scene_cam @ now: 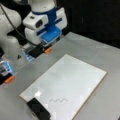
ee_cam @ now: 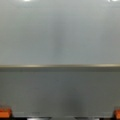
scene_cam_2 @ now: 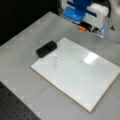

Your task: Erasing curve lines

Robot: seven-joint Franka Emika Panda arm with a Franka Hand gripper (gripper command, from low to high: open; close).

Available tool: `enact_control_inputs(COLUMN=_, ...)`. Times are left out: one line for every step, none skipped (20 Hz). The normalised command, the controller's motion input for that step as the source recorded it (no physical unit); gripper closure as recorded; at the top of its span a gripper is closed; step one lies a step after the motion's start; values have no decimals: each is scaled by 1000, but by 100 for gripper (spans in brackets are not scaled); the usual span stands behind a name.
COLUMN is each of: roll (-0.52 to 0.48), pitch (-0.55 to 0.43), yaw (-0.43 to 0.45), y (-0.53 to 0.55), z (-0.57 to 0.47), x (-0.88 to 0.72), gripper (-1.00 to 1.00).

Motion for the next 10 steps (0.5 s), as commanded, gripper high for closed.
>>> enact_control_inputs(roll=-8, pitch=29, yaw=159, y=-13, z=-6, x=5, gripper=-100)
enact_control_inputs(roll=-10, pitch=26, yaw=169, y=-21, z=-10, x=9, gripper=-100)
enact_control_inputs(roll=-11, pitch=25, yaw=172, y=-26, z=-12, x=11, gripper=-100)
enact_control_inputs(roll=-16, pitch=1, yaw=170, y=-36, z=-17, x=14, gripper=-100)
enact_control_inputs(roll=-14, pitch=-9, yaw=164, y=-55, z=-21, x=20, gripper=-100)
enact_control_inputs(roll=-13, pitch=-11, yaw=152, y=-68, z=-24, x=25, gripper=-100)
enact_control_inputs(roll=-12, pitch=-15, yaw=148, y=-91, z=-24, x=33, gripper=-100)
enact_control_inputs(roll=-9, pitch=-15, yaw=144, y=-125, z=-22, x=43, gripper=-100)
enact_control_inputs(roll=-8, pitch=-15, yaw=135, y=-144, z=-21, x=50, gripper=-100)
enact_control_inputs(roll=-3, pitch=-19, yaw=132, y=-175, z=-21, x=60, gripper=-100)
